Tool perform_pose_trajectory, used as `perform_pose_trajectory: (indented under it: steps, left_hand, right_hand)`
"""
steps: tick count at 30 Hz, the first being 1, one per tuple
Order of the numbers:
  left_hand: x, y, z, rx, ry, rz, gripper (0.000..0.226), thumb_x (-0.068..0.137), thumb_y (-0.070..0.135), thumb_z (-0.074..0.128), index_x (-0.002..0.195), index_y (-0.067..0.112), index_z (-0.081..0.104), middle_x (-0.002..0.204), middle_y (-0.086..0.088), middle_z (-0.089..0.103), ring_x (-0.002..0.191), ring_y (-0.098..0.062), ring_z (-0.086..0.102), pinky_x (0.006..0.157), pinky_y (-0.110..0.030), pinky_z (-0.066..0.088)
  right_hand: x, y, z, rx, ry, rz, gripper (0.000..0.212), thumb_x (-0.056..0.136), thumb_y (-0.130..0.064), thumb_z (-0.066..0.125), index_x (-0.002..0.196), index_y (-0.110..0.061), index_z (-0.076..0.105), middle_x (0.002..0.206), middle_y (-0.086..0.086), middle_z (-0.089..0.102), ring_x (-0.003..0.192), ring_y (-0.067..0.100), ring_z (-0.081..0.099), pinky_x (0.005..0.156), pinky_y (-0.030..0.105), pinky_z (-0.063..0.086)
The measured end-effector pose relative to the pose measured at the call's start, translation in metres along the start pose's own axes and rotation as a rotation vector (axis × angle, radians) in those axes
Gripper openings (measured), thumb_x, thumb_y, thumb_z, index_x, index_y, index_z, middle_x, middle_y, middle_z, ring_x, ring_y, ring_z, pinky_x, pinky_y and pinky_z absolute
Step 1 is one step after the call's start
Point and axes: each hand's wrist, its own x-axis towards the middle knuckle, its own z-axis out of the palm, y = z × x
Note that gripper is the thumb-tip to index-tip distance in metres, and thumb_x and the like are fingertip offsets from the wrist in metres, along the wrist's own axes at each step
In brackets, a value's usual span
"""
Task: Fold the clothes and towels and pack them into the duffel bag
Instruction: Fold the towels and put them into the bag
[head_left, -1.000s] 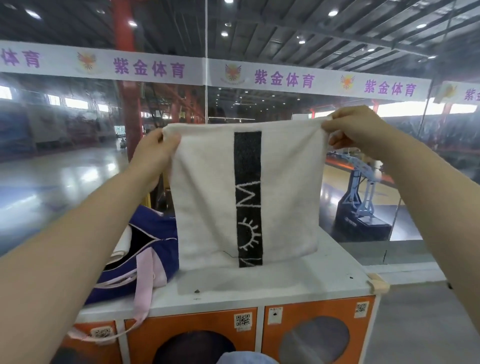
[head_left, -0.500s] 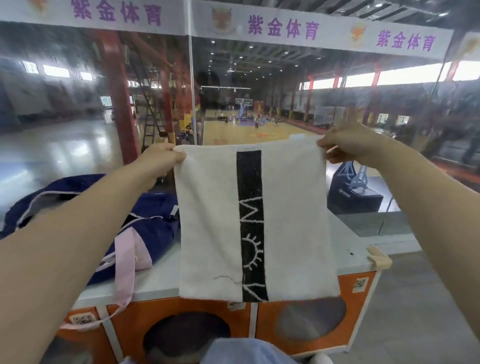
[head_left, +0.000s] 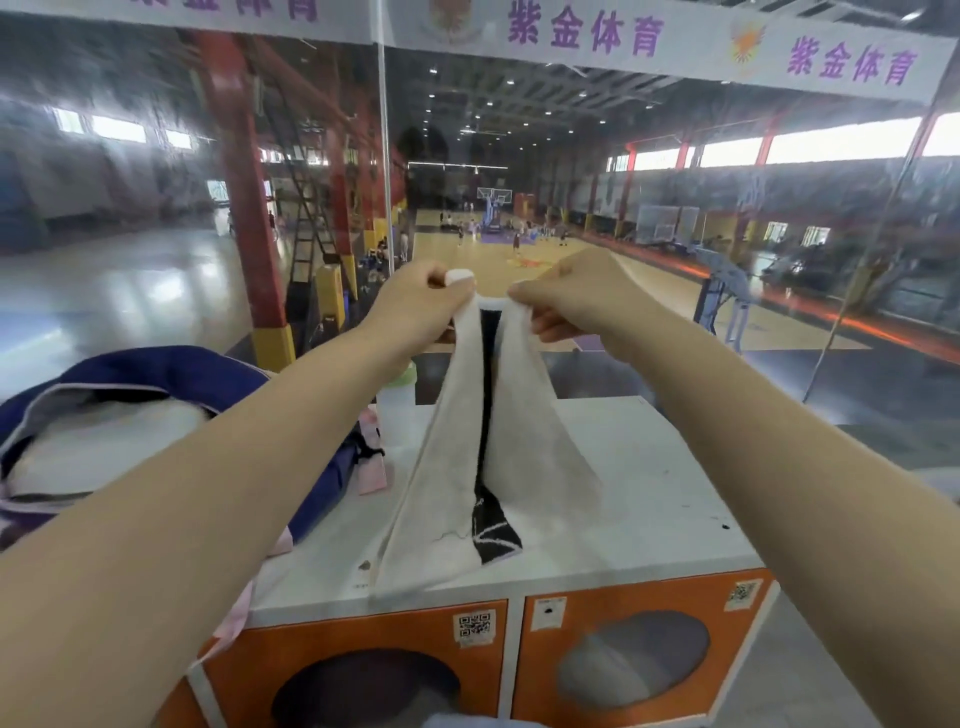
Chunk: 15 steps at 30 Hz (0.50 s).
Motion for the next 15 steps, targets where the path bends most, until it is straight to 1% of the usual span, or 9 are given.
perform_pose_trajectory:
  steps: [1, 3, 5, 6, 8, 10, 11, 13, 15]
  left_hand:
    - [-0.002, 0.005, 0.003, -0.023, -0.008, 0.036, 0.018, 0.097, 0.026, 0.055, 0.102, 0.010, 0.060, 0.086, 0.000, 0.060, 0.069, -0.008, 0.057, 0.047, -0.011, 0.045]
    - [-0.008, 0.012, 0.001, -0.041, -0.019, 0.089, 0.019, 0.097, 0.025, 0.055, 0.102, 0.010, 0.065, 0.089, -0.001, 0.065, 0.073, -0.008, 0.061, 0.054, -0.012, 0.050]
    - [-0.013, 0.019, -0.004, -0.077, -0.035, 0.095, 0.022, 0.097, 0.026, 0.054, 0.095, 0.010, 0.070, 0.083, 0.000, 0.068, 0.071, -0.008, 0.063, 0.057, -0.015, 0.052]
    - [-0.014, 0.021, -0.006, -0.136, -0.044, 0.054, 0.021, 0.096, 0.025, 0.056, 0.090, 0.012, 0.071, 0.076, 0.002, 0.070, 0.070, -0.009, 0.066, 0.056, -0.016, 0.052]
    - [-0.019, 0.028, -0.011, -0.315, -0.074, -0.038, 0.017, 0.095, 0.018, 0.057, 0.083, 0.015, 0.070, 0.068, 0.004, 0.071, 0.071, -0.013, 0.070, 0.058, -0.019, 0.055]
    - [-0.026, 0.035, -0.014, -0.411, -0.132, -0.037, 0.020, 0.097, 0.010, 0.051, 0.090, 0.013, 0.069, 0.080, -0.002, 0.072, 0.074, -0.015, 0.070, 0.061, -0.020, 0.056]
    - [-0.028, 0.037, -0.018, -0.418, -0.171, -0.027, 0.022, 0.097, 0.009, 0.048, 0.098, 0.009, 0.070, 0.088, -0.006, 0.071, 0.078, -0.016, 0.068, 0.064, -0.020, 0.056]
    - [-0.031, 0.045, -0.024, -0.398, -0.219, -0.011, 0.027, 0.095, 0.009, 0.048, 0.113, 0.002, 0.067, 0.093, -0.010, 0.069, 0.081, -0.017, 0.064, 0.071, -0.021, 0.052]
    - [-0.029, 0.047, -0.030, -0.371, -0.159, -0.016, 0.020, 0.093, 0.008, 0.053, 0.106, 0.002, 0.067, 0.084, -0.003, 0.068, 0.077, -0.013, 0.060, 0.077, -0.024, 0.050]
  right_hand:
    - [-0.001, -0.004, 0.007, 0.019, 0.001, -0.020, 0.028, 0.079, -0.025, 0.077, 0.083, 0.003, 0.073, 0.067, 0.012, 0.071, 0.057, 0.018, 0.069, 0.063, 0.031, 0.061]
    - [-0.002, -0.012, 0.014, 0.066, 0.010, -0.054, 0.027, 0.079, -0.023, 0.077, 0.084, 0.003, 0.072, 0.068, 0.013, 0.071, 0.062, 0.020, 0.071, 0.065, 0.033, 0.062]
    - [-0.005, -0.016, 0.017, 0.100, 0.018, -0.068, 0.026, 0.082, -0.023, 0.072, 0.087, 0.002, 0.072, 0.073, 0.014, 0.072, 0.067, 0.022, 0.072, 0.066, 0.032, 0.062]
    - [-0.007, -0.019, 0.016, 0.096, 0.015, -0.075, 0.029, 0.083, -0.028, 0.069, 0.088, 0.000, 0.072, 0.077, 0.014, 0.072, 0.070, 0.023, 0.071, 0.068, 0.032, 0.062]
    - [-0.011, -0.023, 0.015, 0.045, 0.009, -0.116, 0.051, 0.075, -0.052, 0.069, 0.087, -0.002, 0.071, 0.082, 0.016, 0.071, 0.075, 0.026, 0.068, 0.072, 0.035, 0.060]
    - [-0.018, -0.025, 0.013, -0.008, 0.000, -0.164, 0.074, 0.059, -0.071, 0.068, 0.084, -0.001, 0.066, 0.084, 0.019, 0.068, 0.078, 0.030, 0.066, 0.075, 0.042, 0.058]
    - [-0.020, -0.024, 0.013, -0.025, -0.007, -0.180, 0.079, 0.055, -0.073, 0.068, 0.088, -0.001, 0.066, 0.089, 0.019, 0.069, 0.083, 0.031, 0.068, 0.080, 0.047, 0.058]
    - [-0.023, -0.022, 0.010, -0.018, -0.036, -0.214, 0.071, 0.057, -0.065, 0.071, 0.096, -0.006, 0.069, 0.095, 0.017, 0.071, 0.092, 0.032, 0.069, 0.083, 0.054, 0.056]
    - [-0.029, -0.026, 0.004, 0.045, -0.089, -0.232, 0.052, 0.067, -0.048, 0.080, 0.099, -0.008, 0.070, 0.096, 0.017, 0.072, 0.095, 0.032, 0.069, 0.083, 0.052, 0.057]
